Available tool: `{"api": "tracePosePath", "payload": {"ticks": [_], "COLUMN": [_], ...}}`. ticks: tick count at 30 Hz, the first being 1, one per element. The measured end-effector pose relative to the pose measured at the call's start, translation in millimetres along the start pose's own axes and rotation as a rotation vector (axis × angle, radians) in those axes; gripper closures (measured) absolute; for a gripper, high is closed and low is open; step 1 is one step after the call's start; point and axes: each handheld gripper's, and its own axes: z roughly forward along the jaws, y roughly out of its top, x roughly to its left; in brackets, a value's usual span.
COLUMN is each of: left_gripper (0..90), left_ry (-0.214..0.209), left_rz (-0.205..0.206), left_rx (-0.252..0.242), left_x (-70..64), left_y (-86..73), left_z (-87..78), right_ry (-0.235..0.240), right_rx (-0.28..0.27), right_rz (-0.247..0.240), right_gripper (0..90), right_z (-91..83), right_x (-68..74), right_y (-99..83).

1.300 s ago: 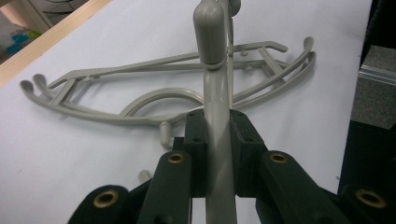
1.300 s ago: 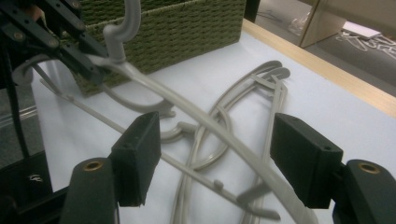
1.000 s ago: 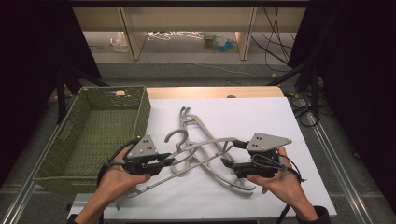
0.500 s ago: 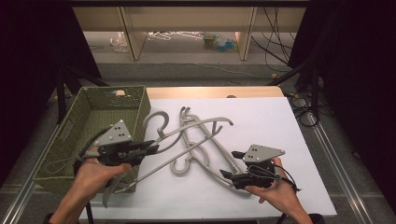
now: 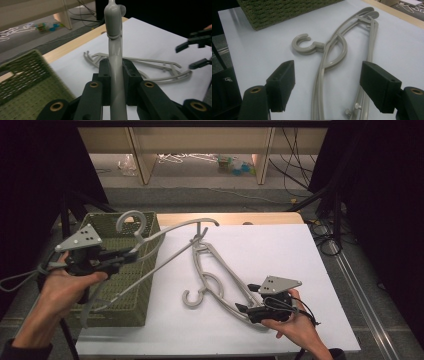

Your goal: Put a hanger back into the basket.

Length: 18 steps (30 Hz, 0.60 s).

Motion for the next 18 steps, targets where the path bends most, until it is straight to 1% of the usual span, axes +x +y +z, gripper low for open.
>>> {"api": "tracePosePath", "payload": {"ticks": [1,2,3,4,5,6,7,8,10,11,12,13,14,15,16,18], "left_gripper": [78.7,78.7,78.7,78.7,78.7,78.6,78.7,78.7,78.7,78.6,78.6,78.6,78.6,78.6,78.6,78.6], "left_ry": [0.000,0.021,0.051,0.051,0.062,0.085,0.085,0.099,0.120,0.121,0.134,0.134,0.148,0.148,0.168,0.176], "left_rz": [0.000,0.002,0.005,0.005,0.008,0.001,0.001,-0.007,-0.014,-0.013,-0.025,-0.025,-0.037,-0.037,-0.054,-0.061], "left_rx": [0.000,0.003,0.006,0.006,0.010,0.017,0.017,0.018,0.025,0.025,0.030,0.030,0.034,0.034,0.040,0.040], "left_x": [0.0,8.5,17.0,17.0,21.7,30.0,30.0,38.4,45.4,50.0,53.4,53.4,63.7,63.7,70.9,77.7], "left_y": [0.0,0.3,0.1,0.1,-0.4,-2.0,-2.0,-4.2,-6.2,-7.5,-9.0,-9.0,-12.7,-12.7,-15.7,-18.1], "left_z": [0.0,-2.2,-4.3,-4.3,-5.2,-6.9,-6.9,-8.1,-8.9,-9.1,-9.5,-9.5,-9.7,-9.7,-10.4,-11.0], "right_ry": [0.000,0.002,0.004,0.004,0.006,0.004,0.004,0.008,0.008,0.009,0.012,0.012,0.014,0.014,0.013,0.013], "right_rx": [0.000,0.002,0.006,0.006,0.009,0.009,0.009,0.012,0.016,0.017,0.021,0.021,0.022,0.022,0.026,0.023], "right_rz": [0.000,-0.001,-0.001,-0.001,-0.001,0.000,0.000,0.002,0.005,0.006,0.007,0.007,0.007,0.007,0.004,0.002], "right_gripper": [29.5,29.5,29.5,29.5,29.5,29.5,29.5,29.4,29.4,29.4,29.4,29.4,29.3,29.3,29.3,29.0], "right_z": [0.0,0.2,1.0,1.0,2.0,2.5,2.5,2.9,3.7,4.1,4.2,4.2,4.6,4.6,5.3,5.9], "right_x": [0.0,-0.3,-0.7,-0.7,-0.9,-0.8,-0.8,-0.6,-0.8,-1.1,-1.2,-1.2,-1.2,-1.2,-1.4,-1.3], "right_y": [0.0,-0.4,-0.9,-0.9,-1.3,-1.7,-1.7,-2.4,-2.8,-3.0,-3.1,-3.1,-3.6,-3.6,-3.8,-4.2]}}
